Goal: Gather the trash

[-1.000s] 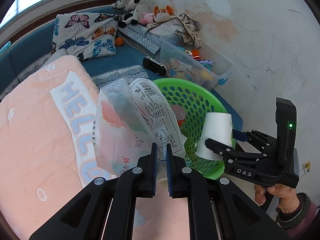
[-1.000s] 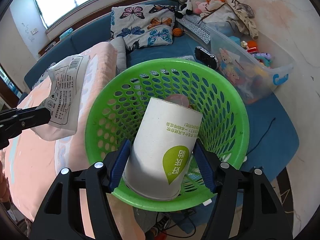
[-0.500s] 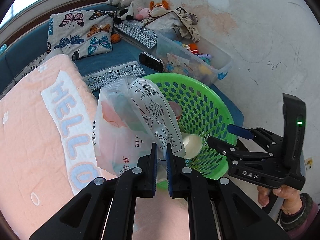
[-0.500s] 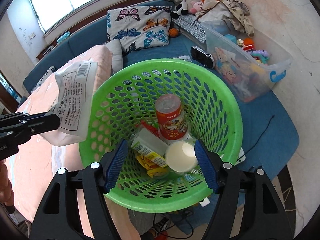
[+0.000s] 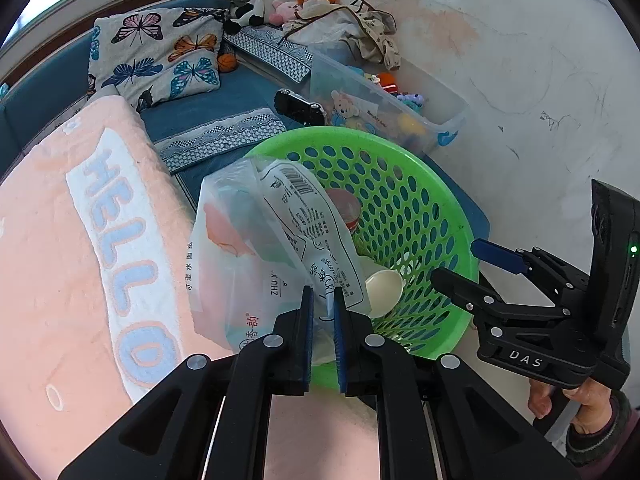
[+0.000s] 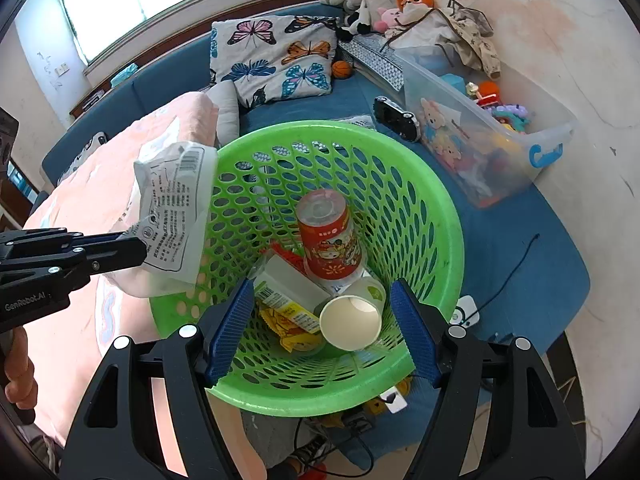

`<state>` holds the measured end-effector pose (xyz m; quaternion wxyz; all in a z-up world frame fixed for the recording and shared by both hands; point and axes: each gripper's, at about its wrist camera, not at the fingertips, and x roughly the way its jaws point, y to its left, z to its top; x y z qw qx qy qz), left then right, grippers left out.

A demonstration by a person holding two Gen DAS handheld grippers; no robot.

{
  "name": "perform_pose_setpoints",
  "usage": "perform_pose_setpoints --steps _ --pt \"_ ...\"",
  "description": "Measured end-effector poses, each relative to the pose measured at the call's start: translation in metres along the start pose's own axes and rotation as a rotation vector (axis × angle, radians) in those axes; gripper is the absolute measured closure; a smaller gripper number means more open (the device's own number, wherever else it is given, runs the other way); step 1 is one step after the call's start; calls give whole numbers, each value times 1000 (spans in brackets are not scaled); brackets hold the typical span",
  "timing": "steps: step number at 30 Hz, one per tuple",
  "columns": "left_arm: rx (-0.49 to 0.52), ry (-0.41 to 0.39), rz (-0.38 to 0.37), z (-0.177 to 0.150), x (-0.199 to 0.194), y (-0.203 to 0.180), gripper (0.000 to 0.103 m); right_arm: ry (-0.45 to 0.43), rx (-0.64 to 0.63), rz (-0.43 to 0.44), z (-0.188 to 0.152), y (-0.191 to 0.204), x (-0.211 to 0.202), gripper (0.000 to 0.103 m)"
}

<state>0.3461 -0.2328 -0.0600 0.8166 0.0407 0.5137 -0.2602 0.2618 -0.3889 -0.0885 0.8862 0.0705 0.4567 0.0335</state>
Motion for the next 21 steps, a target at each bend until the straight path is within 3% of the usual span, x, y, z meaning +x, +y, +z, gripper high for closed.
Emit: perform_pose_setpoints --steps 14,21 --pt "10 4 -2 0 5 -6 91 -2 3 -6 -1 -6 -2 32" --pt "-2 0 -1 -3 3 -3 80 -4 6 -5 -2 -5 -4 32"
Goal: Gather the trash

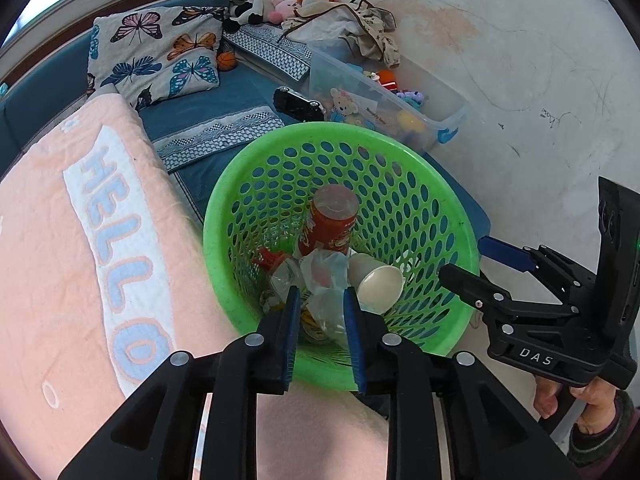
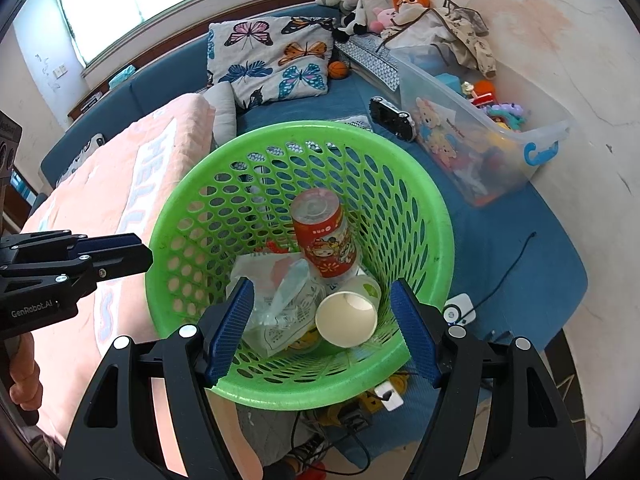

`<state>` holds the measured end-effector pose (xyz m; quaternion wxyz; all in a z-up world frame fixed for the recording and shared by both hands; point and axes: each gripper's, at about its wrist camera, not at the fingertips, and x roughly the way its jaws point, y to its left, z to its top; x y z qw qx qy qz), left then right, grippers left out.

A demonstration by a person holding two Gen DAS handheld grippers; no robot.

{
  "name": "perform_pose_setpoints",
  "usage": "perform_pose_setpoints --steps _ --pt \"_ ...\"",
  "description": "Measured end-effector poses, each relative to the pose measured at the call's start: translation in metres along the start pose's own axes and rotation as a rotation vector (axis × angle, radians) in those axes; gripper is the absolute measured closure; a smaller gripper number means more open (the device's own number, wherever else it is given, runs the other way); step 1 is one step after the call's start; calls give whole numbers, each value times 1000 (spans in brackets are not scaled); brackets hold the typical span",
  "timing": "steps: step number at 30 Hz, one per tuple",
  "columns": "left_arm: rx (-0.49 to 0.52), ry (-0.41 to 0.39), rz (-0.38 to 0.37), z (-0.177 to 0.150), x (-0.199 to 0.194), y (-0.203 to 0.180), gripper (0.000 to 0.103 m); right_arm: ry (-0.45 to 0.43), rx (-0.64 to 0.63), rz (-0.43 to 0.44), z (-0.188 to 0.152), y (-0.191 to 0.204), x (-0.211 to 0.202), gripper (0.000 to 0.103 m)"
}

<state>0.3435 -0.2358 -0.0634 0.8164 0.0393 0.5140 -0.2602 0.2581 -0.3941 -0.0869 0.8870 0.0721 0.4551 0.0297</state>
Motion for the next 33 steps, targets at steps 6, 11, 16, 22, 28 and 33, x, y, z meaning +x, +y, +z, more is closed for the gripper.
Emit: perform_pose_setpoints --steps 6,11,16,22,28,33 --pt "-16 -13 11 -7 -7 6 68 0 -5 8 -4 4 -2 32" --pt "-49 -41 24 -16 -23 20 58 2 -19 23 -9 15 -5 28" --pt "-79 -72 52 -27 -43 38 48 -9 -50 36 -14 34 -13 27" --pt "-101 -102 80 -39 -65 54 38 -27 -90 46 -18 62 -25 23" --pt "-87 -133 137 -61 -90 68 31 -36 -126 53 -26 89 -31 20" --pt "-117 -168 158 -77 -110 81 28 -37 -137 76 -32 106 -34 18"
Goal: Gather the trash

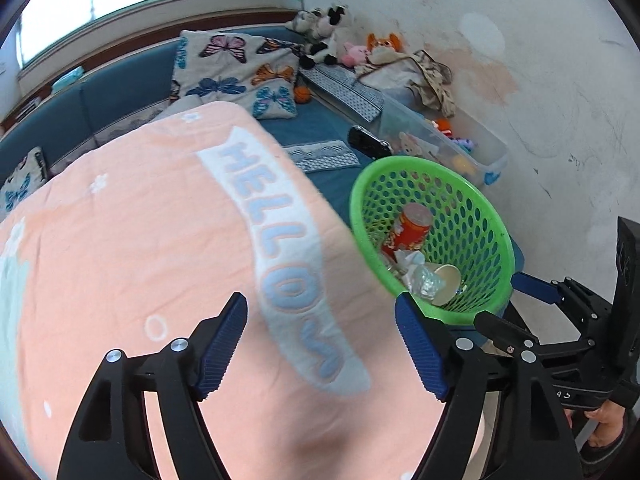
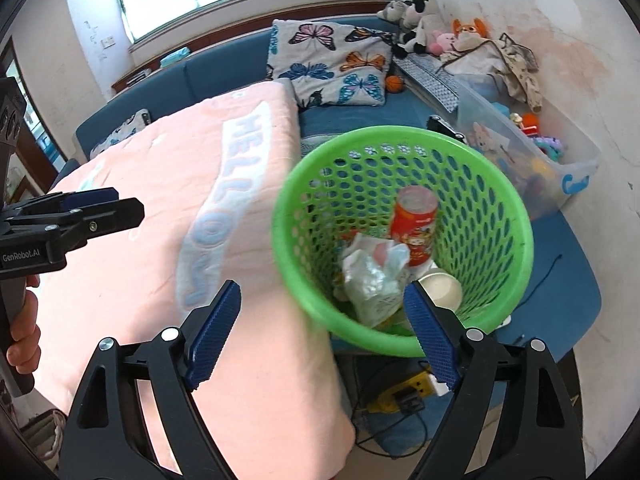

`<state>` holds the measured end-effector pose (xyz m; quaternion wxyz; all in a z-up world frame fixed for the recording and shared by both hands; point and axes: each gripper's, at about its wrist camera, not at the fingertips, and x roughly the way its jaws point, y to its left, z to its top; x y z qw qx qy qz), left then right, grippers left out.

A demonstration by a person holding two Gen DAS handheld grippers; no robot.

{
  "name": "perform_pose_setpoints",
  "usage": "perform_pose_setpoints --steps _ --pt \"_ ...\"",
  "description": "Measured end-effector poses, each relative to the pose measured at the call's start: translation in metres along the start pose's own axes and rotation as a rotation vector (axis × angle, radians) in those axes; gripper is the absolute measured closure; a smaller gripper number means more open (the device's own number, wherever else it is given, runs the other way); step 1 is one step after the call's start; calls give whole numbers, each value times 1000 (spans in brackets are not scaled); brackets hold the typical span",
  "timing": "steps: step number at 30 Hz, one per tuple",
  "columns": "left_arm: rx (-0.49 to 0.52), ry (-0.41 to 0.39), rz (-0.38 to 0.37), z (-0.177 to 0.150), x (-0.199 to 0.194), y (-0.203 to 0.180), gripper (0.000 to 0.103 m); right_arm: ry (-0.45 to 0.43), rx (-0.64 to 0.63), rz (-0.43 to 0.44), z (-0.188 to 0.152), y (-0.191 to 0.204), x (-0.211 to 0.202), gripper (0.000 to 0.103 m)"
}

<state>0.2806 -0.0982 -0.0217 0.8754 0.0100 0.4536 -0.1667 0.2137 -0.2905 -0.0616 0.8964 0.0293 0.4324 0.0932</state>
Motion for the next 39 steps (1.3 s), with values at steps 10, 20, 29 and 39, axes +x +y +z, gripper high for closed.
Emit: perform_pose_setpoints --steps 10,20,29,39 --pt "-18 -86 96 -35 -48 31 18 -47 -23 65 -18 42 -17 14" --pt "-82 -130 160 -63 -73 58 10 -98 -112 24 -37 93 -27 11" --pt "-61 -163 256 -97 -96 53 8 -137 -116 26 -59 113 -31 9" --pt "-81 -187 290 -126 -118 54 8 -133 -100 65 -86 123 -37 9"
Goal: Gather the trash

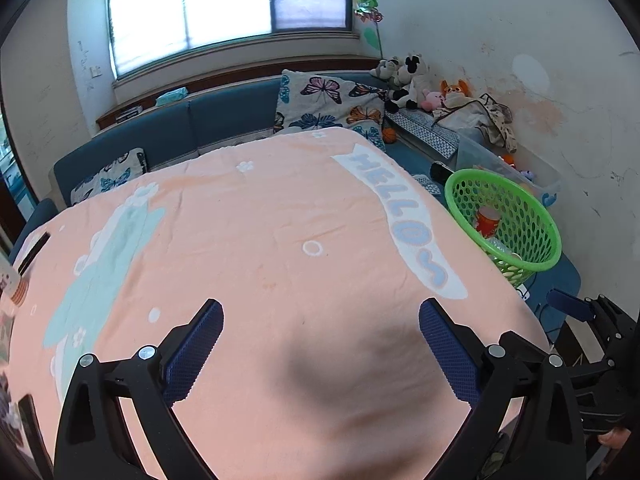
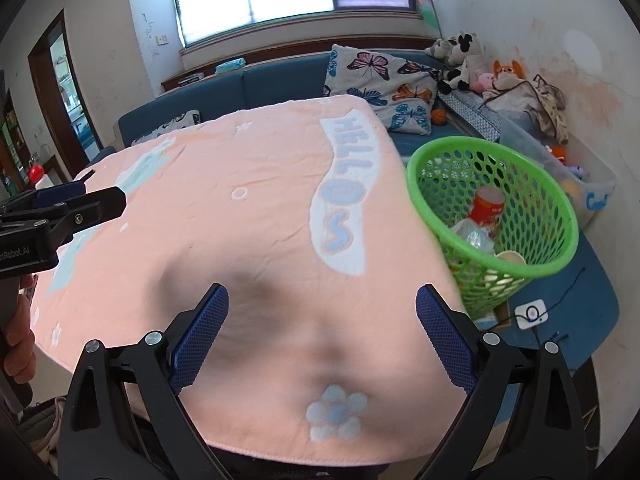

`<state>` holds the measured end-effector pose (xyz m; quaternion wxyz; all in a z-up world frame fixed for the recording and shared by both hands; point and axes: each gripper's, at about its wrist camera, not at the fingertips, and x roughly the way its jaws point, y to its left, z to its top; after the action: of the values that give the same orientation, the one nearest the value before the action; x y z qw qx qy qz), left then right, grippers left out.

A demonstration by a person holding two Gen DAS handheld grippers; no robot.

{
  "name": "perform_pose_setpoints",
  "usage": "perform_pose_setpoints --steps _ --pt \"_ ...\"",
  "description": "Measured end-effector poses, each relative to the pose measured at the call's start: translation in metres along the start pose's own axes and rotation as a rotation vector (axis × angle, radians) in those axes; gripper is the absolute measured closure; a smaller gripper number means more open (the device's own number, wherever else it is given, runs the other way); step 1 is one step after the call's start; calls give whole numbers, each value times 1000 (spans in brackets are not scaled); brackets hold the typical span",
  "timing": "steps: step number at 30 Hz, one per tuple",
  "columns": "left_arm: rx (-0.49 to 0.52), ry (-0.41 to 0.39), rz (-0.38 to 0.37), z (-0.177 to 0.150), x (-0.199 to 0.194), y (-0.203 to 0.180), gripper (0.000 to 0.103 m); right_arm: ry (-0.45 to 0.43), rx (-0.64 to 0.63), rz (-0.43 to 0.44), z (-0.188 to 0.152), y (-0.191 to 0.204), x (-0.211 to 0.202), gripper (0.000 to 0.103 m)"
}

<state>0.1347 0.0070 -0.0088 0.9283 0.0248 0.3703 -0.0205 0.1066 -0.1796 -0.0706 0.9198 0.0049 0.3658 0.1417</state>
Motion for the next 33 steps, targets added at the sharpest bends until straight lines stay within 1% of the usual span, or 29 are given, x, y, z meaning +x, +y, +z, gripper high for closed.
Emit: perform_pose_setpoints --steps 6,10,13,15,29,33 --pt "-26 -9 13 -12 -10 4 8 -14 -6 -7 -11 9 -8 9" --pt "-20 -12 26 -16 -14 1 8 -24 0 -7 -15 11 -13 9" --pt "-24 -25 40 -20 -17 1 8 -43 -1 -25 -17 11 -20 9" --pt "-25 -21 39 -21 -17 0 7 -54 5 -32 -19 11 -24 8" --pt "-62 15 56 -17 -10 8 7 -76 53 -65 -13 8 -35 8" --pt "-50 26 69 -11 -5 2 7 -79 72 -64 -10 6 -34 7"
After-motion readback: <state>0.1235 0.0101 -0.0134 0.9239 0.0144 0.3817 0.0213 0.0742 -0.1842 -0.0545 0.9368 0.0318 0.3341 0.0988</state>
